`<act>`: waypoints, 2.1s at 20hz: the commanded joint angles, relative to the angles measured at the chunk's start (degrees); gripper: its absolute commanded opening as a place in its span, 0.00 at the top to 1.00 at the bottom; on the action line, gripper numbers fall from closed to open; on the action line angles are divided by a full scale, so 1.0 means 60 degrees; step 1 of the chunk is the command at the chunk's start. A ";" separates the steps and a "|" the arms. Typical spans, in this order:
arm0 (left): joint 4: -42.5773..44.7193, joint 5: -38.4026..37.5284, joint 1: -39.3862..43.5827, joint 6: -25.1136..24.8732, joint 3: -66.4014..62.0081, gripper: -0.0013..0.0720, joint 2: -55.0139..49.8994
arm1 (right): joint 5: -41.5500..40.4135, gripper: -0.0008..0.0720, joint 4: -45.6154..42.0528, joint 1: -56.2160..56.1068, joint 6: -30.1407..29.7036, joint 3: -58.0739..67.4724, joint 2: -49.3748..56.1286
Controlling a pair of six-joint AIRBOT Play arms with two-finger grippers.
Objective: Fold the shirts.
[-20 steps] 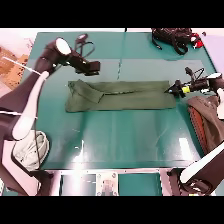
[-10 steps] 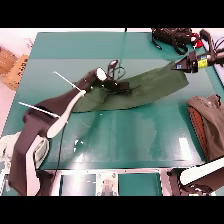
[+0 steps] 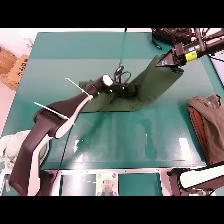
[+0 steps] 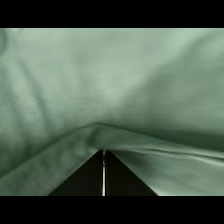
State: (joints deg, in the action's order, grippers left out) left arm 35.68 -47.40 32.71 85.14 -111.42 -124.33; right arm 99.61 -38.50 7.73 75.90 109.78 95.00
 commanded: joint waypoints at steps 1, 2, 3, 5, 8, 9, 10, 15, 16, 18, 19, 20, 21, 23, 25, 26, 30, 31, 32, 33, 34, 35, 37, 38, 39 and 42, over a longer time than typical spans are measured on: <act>0.0543 -0.2637 -0.0976 -0.0270 -0.1013 0.95 0.0441 | -0.0401 0.96 0.0033 -0.0586 0.0386 -0.0004 -0.0040; 0.0976 -0.3297 -0.1373 -0.0270 -0.1188 0.95 0.0729 | -0.0539 0.96 0.0029 -0.0816 0.0576 -0.0004 -0.0040; 0.1424 -0.3901 -0.1836 -0.0270 -0.1191 0.95 0.1166 | -0.0739 0.96 0.0029 -0.1107 0.0729 -0.0004 -0.0040; 0.2459 -0.4976 -0.2754 -0.0270 -0.1191 0.95 0.1985 | -0.1504 0.96 0.0025 -0.1869 0.1137 -0.0051 -0.0040; 0.3093 -0.6196 -0.4084 -0.0361 -0.1191 0.95 0.2922 | -0.3595 0.96 0.0011 -0.3435 0.1792 -0.0601 0.0000; 0.3093 -0.6459 -0.4499 -0.0550 -0.1191 0.95 0.3126 | -0.4564 0.96 0.0011 -0.4054 0.1876 -0.0874 0.0098; 0.3093 -0.6634 -0.4867 -0.0674 -0.1191 0.95 0.3293 | -0.5519 0.96 0.0011 -0.4659 0.1956 -0.1111 0.0255; 0.3089 -0.7049 -0.6156 -0.0769 -0.1180 0.95 0.3450 | -1.0939 0.19 0.0025 -0.7675 0.2018 -0.1428 0.2386; 0.3089 -0.7074 -0.6328 -0.0769 -0.1177 0.95 0.3450 | -1.1438 0.15 0.0022 -0.7949 0.2022 -0.1428 0.2754; 0.3089 -0.7078 -0.6623 -0.0776 -0.1122 0.95 0.3450 | -1.1340 0.15 -0.0117 -0.7730 0.2033 -0.1428 0.2932; 0.3100 -0.7096 -0.6736 -0.0780 -0.1118 0.95 0.3446 | -1.0925 0.15 -0.0113 -0.7315 0.2087 -0.1428 0.2809; 0.3100 -0.7180 -0.6805 -0.0780 -0.1118 0.95 0.3446 | -1.0233 0.15 -0.0120 -0.6706 0.2178 -0.1428 0.2601; 0.3100 -0.7278 -0.6870 -0.0780 -0.1118 0.95 0.3446 | -0.9482 0.15 -0.0146 -0.5989 0.2175 -0.1428 0.2368; 0.3340 -0.7293 -0.6870 -0.0882 -0.1118 0.95 0.3446 | -0.7967 0.15 -0.0510 -0.4575 0.2182 -0.1432 0.1956; 0.3362 -0.7253 -0.6870 -0.0878 -0.1118 0.95 0.3446 | -0.6415 0.15 -0.1042 -0.3220 0.2215 -0.1461 0.1701; 0.3370 -0.7242 -0.6870 -0.0878 -0.1118 0.95 0.3446 | -0.5748 0.15 -0.1512 -0.2648 0.2215 -0.1523 0.1654; 0.3585 -0.7173 -0.6870 -0.0845 -0.1118 0.95 0.3446 | -0.5198 0.15 -0.2160 -0.1588 0.2036 -0.3034 0.1639; 0.3585 -0.7180 -0.6870 -0.0845 -0.1118 0.95 0.3446 | -0.5599 0.15 -0.2109 -0.1625 0.1832 -0.3566 0.1650; 0.3585 -0.7176 -0.6870 -0.0841 -0.1118 0.95 0.3446 | -0.5967 0.15 -0.1869 -0.1730 0.1657 -0.3985 0.1705; 0.3585 -0.7176 -0.6870 -0.0841 -0.1118 0.95 0.3446 | -0.6258 0.15 -0.1359 -0.1869 0.1402 -0.4306 0.1832; 0.3581 -0.7184 -0.6870 -0.0838 -0.1118 0.95 0.3446 | -0.6444 0.15 -0.0823 -0.2025 0.1115 -0.4466 0.1985; 0.3574 -0.7187 -0.6870 -0.0827 -0.1118 0.95 0.3446 | -0.6502 0.15 -0.0433 -0.2229 0.0954 -0.4492 0.2218; 0.3563 -0.7198 -0.6870 -0.0758 -0.1118 0.95 0.3446 | -0.6615 0.15 0.0284 -0.2677 0.0721 -0.4492 0.2579; 0.3563 -0.7213 -0.6870 -0.0758 -0.1118 0.95 0.3446 | -0.6721 0.15 0.0565 -0.2892 0.0619 -0.4492 0.2674; 0.3563 -0.7260 -0.6870 -0.0758 -0.1118 0.95 0.3446 | -0.6878 0.17 0.0754 -0.3089 0.0583 -0.4492 0.2699; 0.3555 -0.7337 -0.6870 -0.0761 -0.1118 0.95 0.3446 | -0.6641 0.96 0.1264 -0.3253 0.0426 -0.3891 0.2579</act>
State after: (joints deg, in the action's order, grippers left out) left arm 57.04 -90.91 -8.49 80.47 -118.15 -103.70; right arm 59.59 -36.32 -10.35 79.92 84.51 110.48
